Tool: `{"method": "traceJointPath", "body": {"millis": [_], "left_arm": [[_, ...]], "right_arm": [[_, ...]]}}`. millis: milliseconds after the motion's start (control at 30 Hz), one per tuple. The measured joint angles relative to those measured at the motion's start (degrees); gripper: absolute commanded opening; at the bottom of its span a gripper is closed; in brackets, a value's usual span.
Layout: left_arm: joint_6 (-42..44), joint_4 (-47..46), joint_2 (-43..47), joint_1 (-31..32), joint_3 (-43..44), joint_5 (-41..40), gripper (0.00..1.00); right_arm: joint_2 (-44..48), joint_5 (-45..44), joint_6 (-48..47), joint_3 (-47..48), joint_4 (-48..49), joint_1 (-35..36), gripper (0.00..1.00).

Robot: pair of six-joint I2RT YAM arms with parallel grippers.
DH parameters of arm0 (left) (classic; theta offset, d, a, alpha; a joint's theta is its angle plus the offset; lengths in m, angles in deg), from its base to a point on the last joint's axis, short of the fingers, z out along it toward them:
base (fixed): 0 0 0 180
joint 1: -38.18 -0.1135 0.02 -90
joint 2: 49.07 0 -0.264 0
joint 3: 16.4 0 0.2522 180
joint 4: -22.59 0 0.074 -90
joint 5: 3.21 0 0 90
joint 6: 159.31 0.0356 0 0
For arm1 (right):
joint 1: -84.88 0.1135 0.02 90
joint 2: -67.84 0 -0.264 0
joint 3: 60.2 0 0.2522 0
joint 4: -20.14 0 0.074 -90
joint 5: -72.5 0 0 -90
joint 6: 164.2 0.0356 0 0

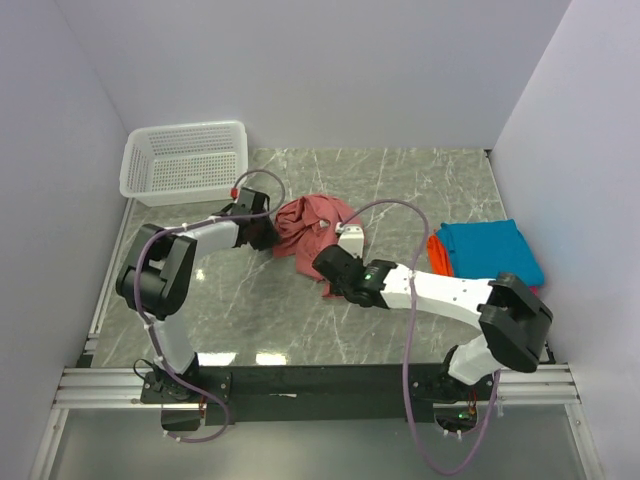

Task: Fold and stack the t-shirts
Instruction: Flatten the tshirt out

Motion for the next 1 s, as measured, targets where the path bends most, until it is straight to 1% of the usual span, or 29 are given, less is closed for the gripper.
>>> {"method": "traceJointPath", "body": {"millis": [67, 233, 333, 433, 633, 767, 867, 1000], "left_arm": [[0.3, 0.0, -0.7, 0.7, 0.3, 0.0, 0.01], [0.8, -0.8, -0.8, 2.7, -0.3, 1.0, 0.01], [0.8, -1.0, 2.0, 2.9, -3.1, 0.9, 0.01], [0.8, 0.8, 8.1, 2.9, -6.1, -0.6, 0.01], [1.2, 2.3, 26.3, 2.9, -6.8, -7.9, 0.01], [1.5, 4.7, 36.0, 3.1, -4.9, -14.4, 0.01], [1.9, 6.6, 41.1, 3.2, -3.1, -18.4, 0.01], [3.1, 8.5, 47.4, 3.3, 1.7, -23.0, 0.01]], "right_arm": [[1.4, -0.6, 0.3, 0.0, -0.8, -0.5, 0.0], [3.7, -1.1, 0.4, -0.2, -1.9, -3.7, 0.0], [6.0, -2.1, -0.5, -0.2, -2.6, -5.7, 0.0], [9.4, -3.9, -2.2, -0.2, -3.9, -7.8, 0.0], [19.4, -7.8, -6.7, 0.0, -5.9, -11.4, 0.0], [26.8, -11.0, -10.3, 1.5, -7.1, -12.3, 0.0], [31.6, -13.7, -13.5, 4.3, -7.3, -12.8, 0.0], [37.7, -16.2, -18.8, 9.3, -6.8, -13.0, 0.0]]}}
